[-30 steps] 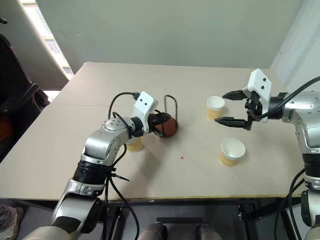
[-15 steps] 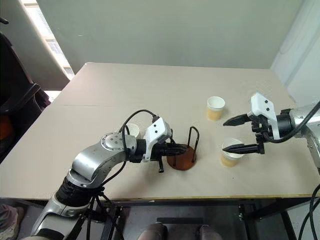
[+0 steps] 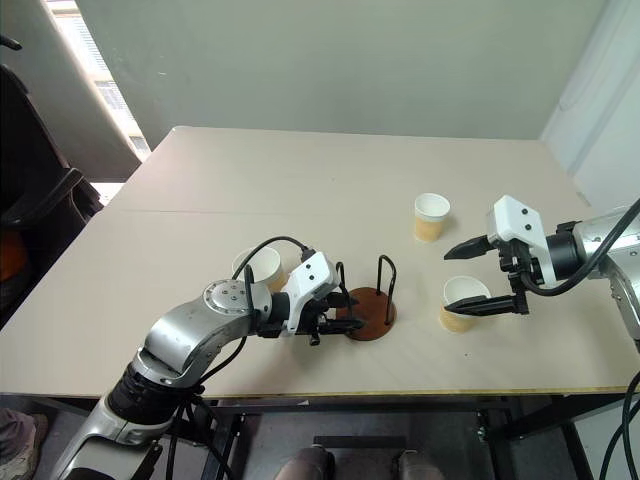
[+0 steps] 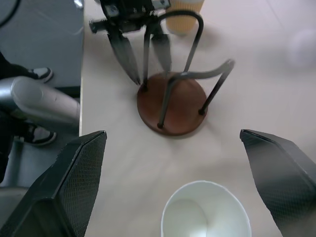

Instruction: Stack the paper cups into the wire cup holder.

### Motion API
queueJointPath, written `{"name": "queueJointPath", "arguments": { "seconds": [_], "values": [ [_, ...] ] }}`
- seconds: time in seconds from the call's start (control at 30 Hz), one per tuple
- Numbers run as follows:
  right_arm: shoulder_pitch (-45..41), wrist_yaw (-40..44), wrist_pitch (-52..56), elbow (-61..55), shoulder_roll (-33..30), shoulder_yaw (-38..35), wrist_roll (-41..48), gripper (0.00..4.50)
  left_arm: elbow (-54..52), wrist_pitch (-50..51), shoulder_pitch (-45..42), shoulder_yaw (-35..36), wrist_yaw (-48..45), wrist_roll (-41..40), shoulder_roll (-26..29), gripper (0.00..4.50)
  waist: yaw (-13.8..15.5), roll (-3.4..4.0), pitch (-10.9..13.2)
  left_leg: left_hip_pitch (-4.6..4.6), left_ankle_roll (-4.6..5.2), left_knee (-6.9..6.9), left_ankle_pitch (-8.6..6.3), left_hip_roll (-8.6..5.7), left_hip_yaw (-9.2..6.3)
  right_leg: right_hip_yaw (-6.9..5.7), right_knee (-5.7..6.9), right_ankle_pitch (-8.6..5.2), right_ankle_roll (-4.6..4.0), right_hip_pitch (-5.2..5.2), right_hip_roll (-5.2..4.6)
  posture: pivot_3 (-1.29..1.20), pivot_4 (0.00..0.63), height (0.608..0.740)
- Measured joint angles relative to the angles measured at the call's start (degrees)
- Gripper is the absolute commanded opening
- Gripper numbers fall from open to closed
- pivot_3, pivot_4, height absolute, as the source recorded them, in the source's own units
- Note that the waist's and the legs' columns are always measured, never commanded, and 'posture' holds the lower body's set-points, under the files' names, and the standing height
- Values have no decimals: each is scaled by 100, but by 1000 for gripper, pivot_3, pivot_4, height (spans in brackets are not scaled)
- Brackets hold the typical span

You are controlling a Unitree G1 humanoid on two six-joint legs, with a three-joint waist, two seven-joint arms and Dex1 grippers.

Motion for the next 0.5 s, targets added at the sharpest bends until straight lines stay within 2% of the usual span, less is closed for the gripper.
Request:
{"name": "queueJointPath", "arguments": {
  "seconds": [0.1,0.37,0.5],
  "values": [
    [-1,21,-40,28,-15,93,-103,4500,-117,62,54,-1,-3,-19,96,4089,0,0,0,0,0,-1,0,0,0,0,0,-1,8,-1,1,0,150,740],
    [-2,152,-443,277,-271,648,-844,4500,-733,63,332,190,-215,-138,722,4089,-6,0,0,1,-5,-5,-11,2,-2,-1,3,-4,12,-8,2,0,150,740],
    [75,156,-595,297,-297,919,-1206,4500,-1007,5,553,708,-350,-270,1163,4089,-10,1,1,1,-2,-11,-23,4,-5,-1,5,-5,10,-14,2,0,150,740]
  ]
}}
